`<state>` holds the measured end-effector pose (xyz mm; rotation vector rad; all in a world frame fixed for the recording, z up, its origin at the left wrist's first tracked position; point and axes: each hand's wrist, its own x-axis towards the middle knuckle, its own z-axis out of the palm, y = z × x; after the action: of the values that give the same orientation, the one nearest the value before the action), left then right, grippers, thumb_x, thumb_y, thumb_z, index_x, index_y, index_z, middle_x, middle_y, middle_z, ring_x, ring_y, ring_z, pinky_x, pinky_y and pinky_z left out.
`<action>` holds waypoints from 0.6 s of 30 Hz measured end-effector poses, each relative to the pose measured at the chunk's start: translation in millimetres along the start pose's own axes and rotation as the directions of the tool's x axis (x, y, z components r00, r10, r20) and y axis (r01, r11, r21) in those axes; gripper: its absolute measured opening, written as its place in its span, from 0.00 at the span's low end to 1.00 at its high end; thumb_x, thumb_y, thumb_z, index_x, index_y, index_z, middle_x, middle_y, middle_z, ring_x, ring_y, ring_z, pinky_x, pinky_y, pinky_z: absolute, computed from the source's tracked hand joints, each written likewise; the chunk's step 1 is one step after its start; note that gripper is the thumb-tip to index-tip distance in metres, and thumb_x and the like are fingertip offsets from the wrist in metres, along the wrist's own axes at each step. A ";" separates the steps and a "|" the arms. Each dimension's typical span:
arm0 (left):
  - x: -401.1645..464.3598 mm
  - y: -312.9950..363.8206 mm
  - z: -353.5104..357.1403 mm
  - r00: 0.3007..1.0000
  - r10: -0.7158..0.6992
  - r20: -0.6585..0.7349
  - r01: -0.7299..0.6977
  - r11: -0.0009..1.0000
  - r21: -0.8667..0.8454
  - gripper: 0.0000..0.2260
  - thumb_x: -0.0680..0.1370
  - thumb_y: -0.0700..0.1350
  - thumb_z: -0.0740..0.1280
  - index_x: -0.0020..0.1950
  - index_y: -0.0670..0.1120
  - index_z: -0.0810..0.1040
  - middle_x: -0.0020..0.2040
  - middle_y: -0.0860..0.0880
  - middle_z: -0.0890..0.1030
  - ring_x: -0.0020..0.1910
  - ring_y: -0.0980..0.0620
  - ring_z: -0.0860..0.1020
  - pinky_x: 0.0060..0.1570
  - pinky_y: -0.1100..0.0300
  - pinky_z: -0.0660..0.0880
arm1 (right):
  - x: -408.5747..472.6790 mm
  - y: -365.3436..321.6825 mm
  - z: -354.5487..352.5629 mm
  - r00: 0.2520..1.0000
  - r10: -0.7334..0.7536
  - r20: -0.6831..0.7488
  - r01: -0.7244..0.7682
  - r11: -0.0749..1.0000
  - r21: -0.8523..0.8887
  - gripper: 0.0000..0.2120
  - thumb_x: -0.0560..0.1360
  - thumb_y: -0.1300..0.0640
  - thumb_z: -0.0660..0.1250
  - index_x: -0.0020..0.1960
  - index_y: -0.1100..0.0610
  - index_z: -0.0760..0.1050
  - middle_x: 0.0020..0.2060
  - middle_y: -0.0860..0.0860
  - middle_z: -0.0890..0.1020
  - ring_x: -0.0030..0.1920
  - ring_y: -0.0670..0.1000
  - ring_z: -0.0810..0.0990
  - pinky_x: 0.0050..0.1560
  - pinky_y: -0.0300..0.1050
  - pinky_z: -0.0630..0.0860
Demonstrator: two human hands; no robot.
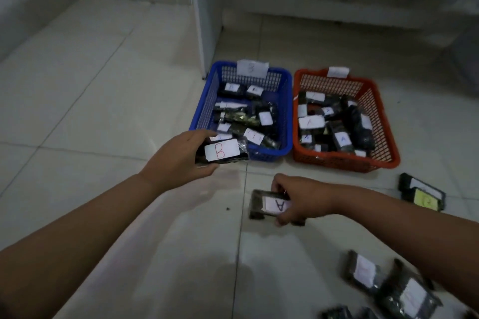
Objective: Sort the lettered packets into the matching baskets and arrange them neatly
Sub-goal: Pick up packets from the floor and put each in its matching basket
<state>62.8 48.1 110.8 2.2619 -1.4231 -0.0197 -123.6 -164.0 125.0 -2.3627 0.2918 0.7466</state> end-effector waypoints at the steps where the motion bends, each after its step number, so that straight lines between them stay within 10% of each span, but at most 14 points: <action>1: 17.4 3.2 -3.5 1.000 -0.010 -0.010 0.010 1.000 -0.007 0.24 0.70 0.50 0.74 0.63 0.45 0.73 0.55 0.48 0.79 0.50 0.51 0.76 0.45 0.62 0.72 | -2.3 7.8 -15.0 0.998 0.032 -0.048 -0.026 0.990 0.135 0.31 0.63 0.51 0.78 0.59 0.48 0.65 0.51 0.49 0.76 0.49 0.48 0.76 0.44 0.39 0.76; 6: 95.8 12.6 2.6 0.990 -0.134 -0.038 0.128 0.983 -0.129 0.22 0.69 0.46 0.75 0.62 0.48 0.74 0.55 0.50 0.78 0.53 0.53 0.75 0.48 0.63 0.69 | 1.0 42.8 -67.3 0.976 0.120 -0.180 0.031 0.748 0.663 0.43 0.56 0.47 0.80 0.63 0.27 0.61 0.68 0.48 0.69 0.66 0.54 0.70 0.60 0.55 0.75; 10: 130.2 11.2 35.9 0.971 -0.240 -0.005 0.234 0.951 -0.203 0.22 0.68 0.42 0.75 0.61 0.48 0.75 0.56 0.49 0.79 0.54 0.52 0.75 0.53 0.60 0.72 | 12.2 72.4 -88.6 0.909 0.307 -0.282 0.099 0.497 0.862 0.25 0.66 0.57 0.74 0.59 0.46 0.69 0.55 0.57 0.78 0.50 0.57 0.81 0.44 0.58 0.81; 18: 137.4 8.2 118.3 0.931 -0.321 0.174 0.346 0.928 -0.138 0.21 0.67 0.43 0.76 0.59 0.51 0.79 0.56 0.50 0.81 0.55 0.50 0.77 0.54 0.53 0.75 | 50.8 122.6 -87.6 0.568 0.673 -0.475 0.202 0.445 0.872 0.24 0.67 0.54 0.75 0.55 0.58 0.67 0.50 0.55 0.79 0.48 0.54 0.80 0.52 0.56 0.78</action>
<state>89.6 -116.9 40.0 2.3719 -1.0407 -0.4101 -90.3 -315.3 89.2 -1.4022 1.1801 -0.4401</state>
